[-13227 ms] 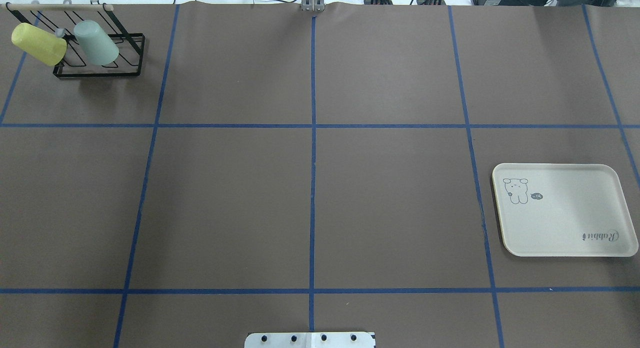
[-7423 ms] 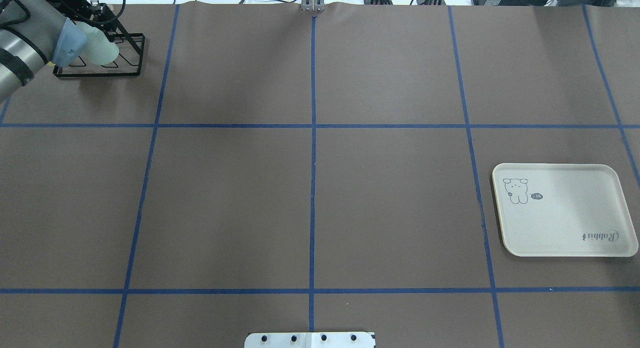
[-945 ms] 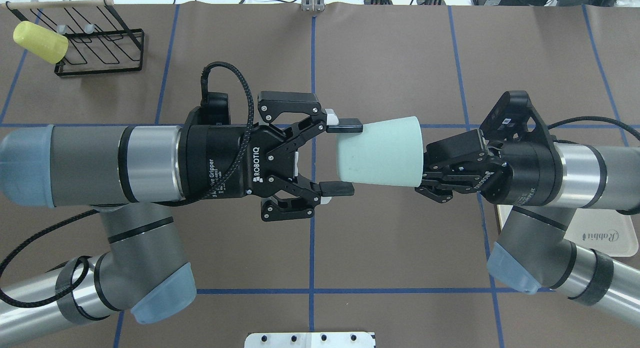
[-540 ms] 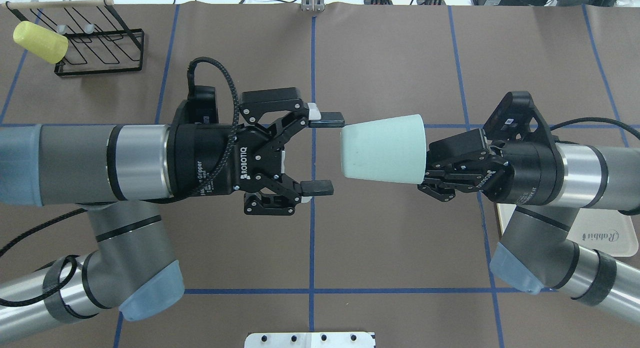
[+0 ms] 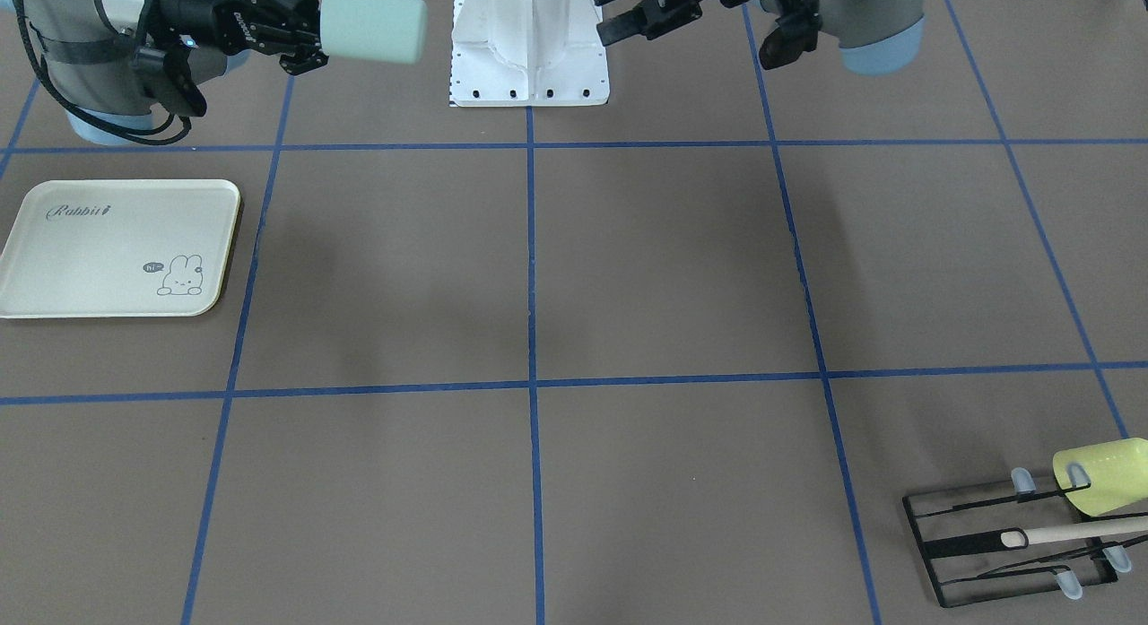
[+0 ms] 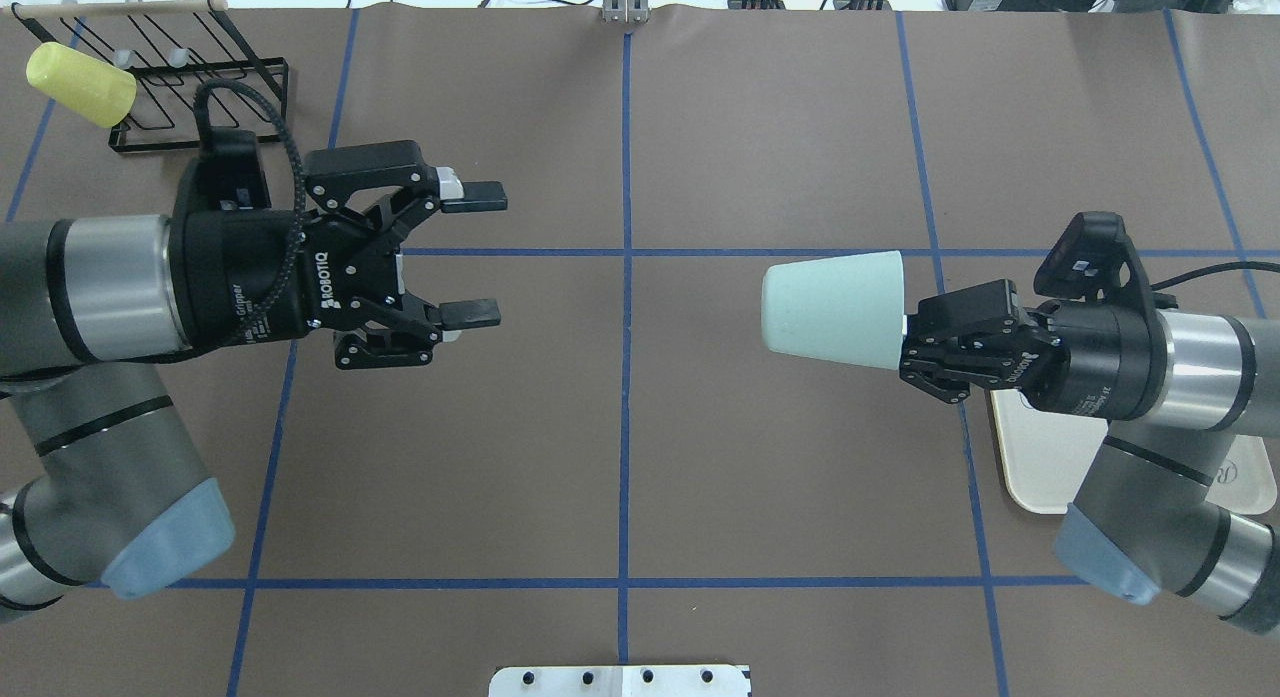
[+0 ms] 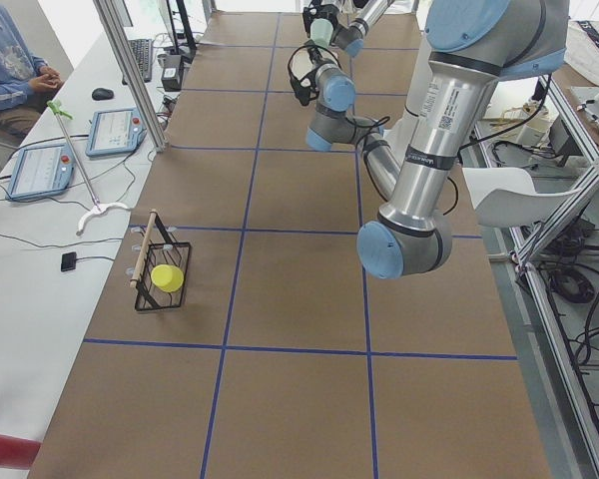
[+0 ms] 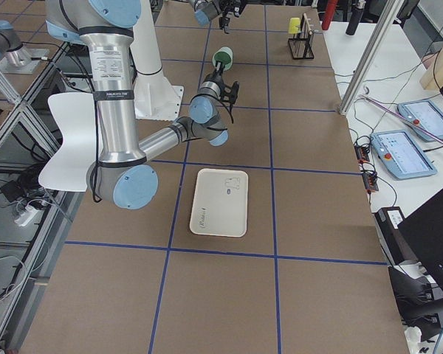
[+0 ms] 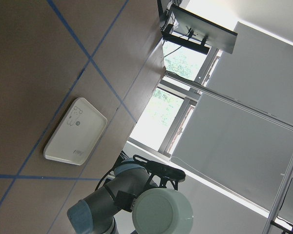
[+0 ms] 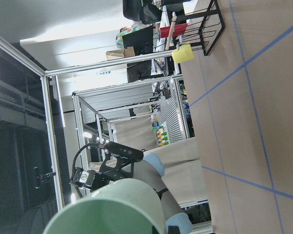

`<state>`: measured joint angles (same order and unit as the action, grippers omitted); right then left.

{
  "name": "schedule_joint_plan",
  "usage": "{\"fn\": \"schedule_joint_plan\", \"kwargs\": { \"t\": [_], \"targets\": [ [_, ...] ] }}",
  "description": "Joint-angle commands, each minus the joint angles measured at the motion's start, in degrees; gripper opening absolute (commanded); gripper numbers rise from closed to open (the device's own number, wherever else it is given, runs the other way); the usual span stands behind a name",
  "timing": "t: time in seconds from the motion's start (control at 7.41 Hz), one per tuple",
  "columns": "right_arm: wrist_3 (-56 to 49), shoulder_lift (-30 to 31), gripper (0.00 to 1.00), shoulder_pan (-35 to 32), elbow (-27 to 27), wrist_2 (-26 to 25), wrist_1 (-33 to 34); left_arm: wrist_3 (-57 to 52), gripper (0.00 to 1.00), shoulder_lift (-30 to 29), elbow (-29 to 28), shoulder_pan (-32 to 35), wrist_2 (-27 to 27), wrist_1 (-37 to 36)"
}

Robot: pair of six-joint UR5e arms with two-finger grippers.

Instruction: Left arm grabs green cup and hands to right arm on tray

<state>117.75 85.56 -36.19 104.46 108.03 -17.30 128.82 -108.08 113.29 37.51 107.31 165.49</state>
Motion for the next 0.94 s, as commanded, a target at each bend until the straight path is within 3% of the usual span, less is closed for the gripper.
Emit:
{"fn": "schedule_joint_plan", "kwargs": {
  "t": [0.0, 0.13, 0.4, 0.54, 0.81],
  "targets": [
    [-9.7, 7.6, 0.0, -3.2, -0.4, 1.5, 0.4, -19.7, 1.0, 9.7, -0.1, 4.2, 0.2, -4.7],
    [-13.0, 10.7, 0.0, -6.5, -1.9, 3.3, 0.8, -27.8, 1.0, 13.6, 0.0, 7.4, 0.4, -8.8],
    [-20.0, 10.6, 0.0, -19.6, -9.9, 13.9, 1.6, -47.1, 1.0, 19.1, -0.1, 12.5, 0.3, -17.4],
    [-28.5, 10.2, 0.0, -26.2, -13.5, 20.3, 4.1, -56.7, 1.0, 20.9, 0.4, 15.1, 0.3, -23.7],
    [-47.0, 9.5, 0.0, -39.2, -12.6, 35.6, 21.1, -72.9, 1.0, 23.1, 2.0, 19.4, 0.2, -36.3]
  ]
}}
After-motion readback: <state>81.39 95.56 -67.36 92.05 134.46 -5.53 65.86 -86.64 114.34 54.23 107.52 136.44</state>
